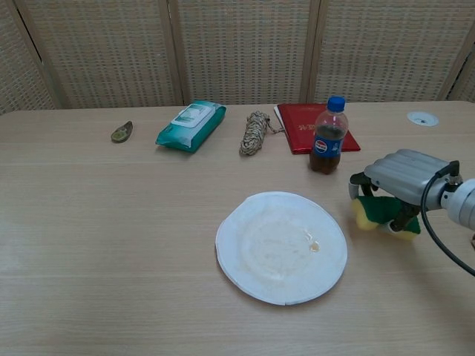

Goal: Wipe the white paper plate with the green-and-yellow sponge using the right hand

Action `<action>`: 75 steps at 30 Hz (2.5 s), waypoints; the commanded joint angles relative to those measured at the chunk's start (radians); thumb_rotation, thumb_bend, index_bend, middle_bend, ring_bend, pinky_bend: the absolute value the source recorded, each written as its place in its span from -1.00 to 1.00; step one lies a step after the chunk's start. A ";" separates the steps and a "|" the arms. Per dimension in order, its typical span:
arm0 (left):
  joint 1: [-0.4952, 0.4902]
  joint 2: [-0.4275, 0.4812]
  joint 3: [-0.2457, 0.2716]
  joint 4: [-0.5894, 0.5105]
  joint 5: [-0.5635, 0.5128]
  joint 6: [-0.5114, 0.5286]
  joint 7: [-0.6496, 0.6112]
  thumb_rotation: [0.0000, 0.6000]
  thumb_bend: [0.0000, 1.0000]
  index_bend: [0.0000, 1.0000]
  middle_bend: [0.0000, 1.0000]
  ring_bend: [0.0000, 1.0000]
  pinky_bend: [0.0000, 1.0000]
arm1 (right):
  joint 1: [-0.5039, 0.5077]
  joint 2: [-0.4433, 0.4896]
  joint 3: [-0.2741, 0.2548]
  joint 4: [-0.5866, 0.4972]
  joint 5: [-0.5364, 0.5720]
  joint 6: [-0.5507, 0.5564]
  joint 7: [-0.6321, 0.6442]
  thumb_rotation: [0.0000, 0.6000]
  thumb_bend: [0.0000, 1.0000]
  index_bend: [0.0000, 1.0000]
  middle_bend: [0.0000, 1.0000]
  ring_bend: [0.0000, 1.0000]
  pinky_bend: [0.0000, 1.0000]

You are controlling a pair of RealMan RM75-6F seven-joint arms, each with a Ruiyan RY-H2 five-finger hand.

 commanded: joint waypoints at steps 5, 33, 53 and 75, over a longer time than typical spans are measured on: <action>-0.004 -0.001 0.001 -0.001 -0.005 -0.008 0.003 1.00 -1.00 -1.00 -1.00 -1.00 -1.00 | 0.010 0.094 0.013 -0.177 -0.046 0.049 0.125 1.00 -0.40 -0.22 -0.02 -0.27 -0.21; -0.014 0.007 0.002 -0.009 -0.029 -0.028 -0.001 1.00 -1.00 -1.00 -1.00 -1.00 -1.00 | 0.152 -0.064 -0.054 -0.037 -0.240 0.049 0.595 1.00 -0.37 -0.18 0.00 -0.27 -0.67; -0.014 0.013 0.006 -0.013 -0.030 -0.029 -0.007 1.00 -1.00 -1.00 -1.00 -1.00 -1.00 | 0.162 -0.156 -0.081 0.092 -0.216 0.040 0.635 1.00 -0.37 -0.17 0.01 -0.27 -0.67; -0.017 0.014 0.015 -0.020 -0.025 -0.037 -0.005 1.00 -1.00 -1.00 -1.00 -1.00 -1.00 | 0.138 -0.210 -0.122 0.214 -0.209 0.044 0.719 1.00 -0.37 -0.16 0.04 -0.27 -0.67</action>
